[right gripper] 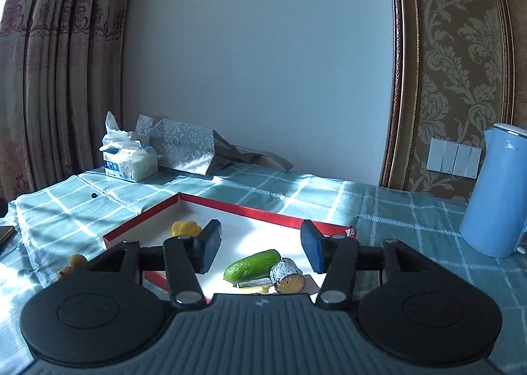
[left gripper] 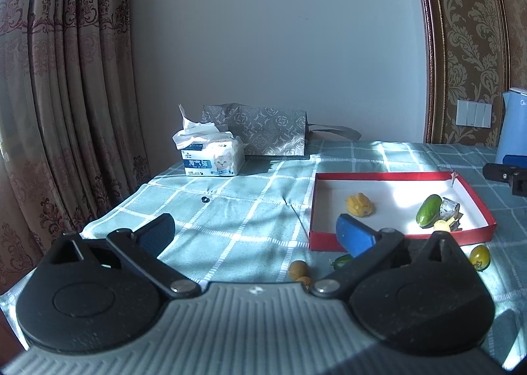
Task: Organize fruits
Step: 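Move the open left tool toward a brown round fruit on the cloth, then close the left tool on the brown round fruit, then grasp the green round fruit with the right tool while the left tool holds the brown fruit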
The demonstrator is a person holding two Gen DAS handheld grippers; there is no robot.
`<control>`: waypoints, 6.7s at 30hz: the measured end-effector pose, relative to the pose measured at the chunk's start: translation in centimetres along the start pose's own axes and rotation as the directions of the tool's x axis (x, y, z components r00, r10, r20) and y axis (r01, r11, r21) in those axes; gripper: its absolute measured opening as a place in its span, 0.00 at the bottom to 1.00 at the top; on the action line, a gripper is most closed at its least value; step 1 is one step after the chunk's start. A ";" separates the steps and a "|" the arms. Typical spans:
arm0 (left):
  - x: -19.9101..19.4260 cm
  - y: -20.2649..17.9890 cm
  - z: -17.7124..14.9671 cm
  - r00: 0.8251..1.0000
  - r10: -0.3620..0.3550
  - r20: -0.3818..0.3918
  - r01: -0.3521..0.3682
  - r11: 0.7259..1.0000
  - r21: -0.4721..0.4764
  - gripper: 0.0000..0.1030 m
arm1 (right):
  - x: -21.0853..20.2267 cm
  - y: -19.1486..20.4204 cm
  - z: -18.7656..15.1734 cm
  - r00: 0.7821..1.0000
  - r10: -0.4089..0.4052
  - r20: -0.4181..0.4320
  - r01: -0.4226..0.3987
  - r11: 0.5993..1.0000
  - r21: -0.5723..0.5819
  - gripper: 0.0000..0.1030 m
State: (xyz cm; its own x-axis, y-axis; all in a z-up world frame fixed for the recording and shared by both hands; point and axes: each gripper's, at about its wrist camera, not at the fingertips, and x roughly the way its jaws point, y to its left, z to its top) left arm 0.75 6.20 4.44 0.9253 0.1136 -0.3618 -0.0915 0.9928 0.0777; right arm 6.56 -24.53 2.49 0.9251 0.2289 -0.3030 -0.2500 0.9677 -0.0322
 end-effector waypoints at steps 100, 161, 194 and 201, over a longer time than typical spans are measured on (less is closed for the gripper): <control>11.8 -3.6 -5.6 0.926 -0.120 -0.357 0.128 0.992 -0.002 0.26 | -10.8 2.4 -6.6 0.998 -0.070 -0.007 0.070 0.998 0.010 0.52; 3.9 -5.4 -0.4 0.992 -0.051 -0.113 0.060 0.995 0.082 0.25 | -1.2 1.9 -7.7 0.983 -0.004 -0.186 -0.020 0.992 -0.127 0.52; 2.0 -6.1 0.7 0.995 -0.076 -0.061 0.082 0.991 0.103 0.25 | 3.0 1.3 -8.2 0.962 -0.010 -0.274 -0.039 0.984 -0.173 0.43; 2.1 -6.2 0.7 0.995 -0.075 -0.063 0.082 0.991 0.108 0.25 | 3.8 1.5 -8.0 0.956 -0.006 -0.292 -0.051 0.981 -0.189 0.35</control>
State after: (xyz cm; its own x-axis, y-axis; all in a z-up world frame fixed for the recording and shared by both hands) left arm 3.50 0.24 3.90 0.9046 0.0409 -0.4244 0.0247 0.9887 0.1478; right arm 7.41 -23.08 -6.35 0.8030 0.1818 -0.5676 -0.3462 0.9175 -0.1958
